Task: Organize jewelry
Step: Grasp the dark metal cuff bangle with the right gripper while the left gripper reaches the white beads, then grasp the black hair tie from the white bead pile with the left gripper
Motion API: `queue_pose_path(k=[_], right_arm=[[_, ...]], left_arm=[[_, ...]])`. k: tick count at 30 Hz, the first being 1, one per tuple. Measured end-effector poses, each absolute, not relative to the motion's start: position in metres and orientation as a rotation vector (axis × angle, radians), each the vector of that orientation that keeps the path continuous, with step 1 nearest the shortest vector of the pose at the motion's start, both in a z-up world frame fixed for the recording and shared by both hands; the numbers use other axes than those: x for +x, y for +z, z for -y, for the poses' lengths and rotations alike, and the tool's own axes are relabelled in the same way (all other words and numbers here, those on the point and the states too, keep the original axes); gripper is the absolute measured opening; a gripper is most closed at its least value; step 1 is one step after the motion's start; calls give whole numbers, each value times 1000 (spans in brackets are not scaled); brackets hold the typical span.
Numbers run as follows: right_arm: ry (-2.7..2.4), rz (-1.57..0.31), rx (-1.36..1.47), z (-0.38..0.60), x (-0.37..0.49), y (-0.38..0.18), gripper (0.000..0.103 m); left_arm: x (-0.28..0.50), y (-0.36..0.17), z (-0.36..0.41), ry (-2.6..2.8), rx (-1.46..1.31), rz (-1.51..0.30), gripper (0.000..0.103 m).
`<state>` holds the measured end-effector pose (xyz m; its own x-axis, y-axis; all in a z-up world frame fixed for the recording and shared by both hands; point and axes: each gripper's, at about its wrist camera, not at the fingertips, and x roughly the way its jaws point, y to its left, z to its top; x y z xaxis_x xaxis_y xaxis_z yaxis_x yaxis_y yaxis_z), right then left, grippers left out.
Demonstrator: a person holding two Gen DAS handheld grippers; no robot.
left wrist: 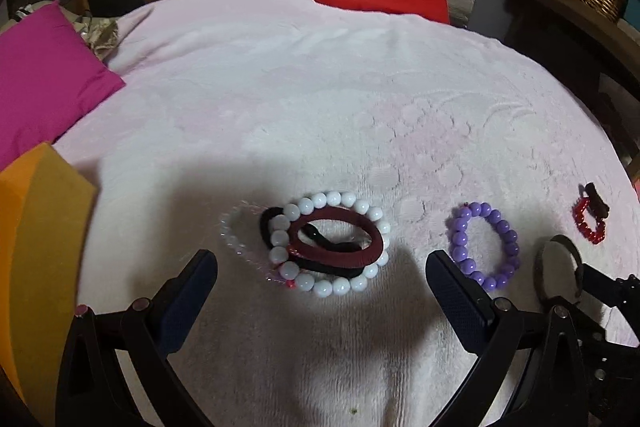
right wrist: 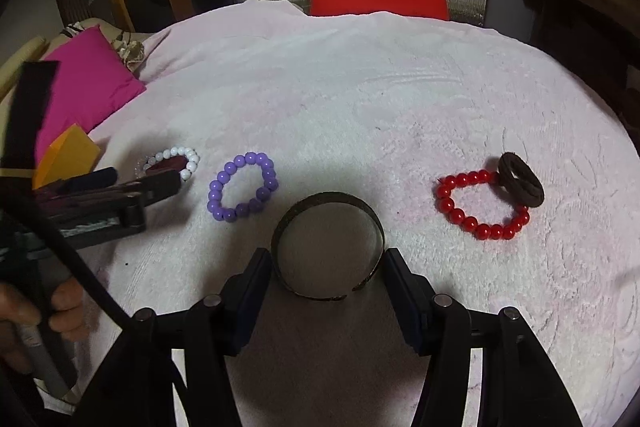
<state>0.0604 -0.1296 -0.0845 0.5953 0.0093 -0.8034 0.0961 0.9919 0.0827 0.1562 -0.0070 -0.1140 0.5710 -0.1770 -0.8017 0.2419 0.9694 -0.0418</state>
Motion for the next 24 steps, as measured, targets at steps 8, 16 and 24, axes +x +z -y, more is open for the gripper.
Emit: queue_pose_path(k=[8,16,24], right_arm=[[-50,-947,142,137,55,-81,60],[-68,-913,171,153,45,-67,60],[-79,-892,187,160,33,-59,60]], left_arm=[[144,-109,18,-402,105,-934,32],[110,-86,8,-562,81,-945,18],[90,-79,-2,-600,74,-946,16]])
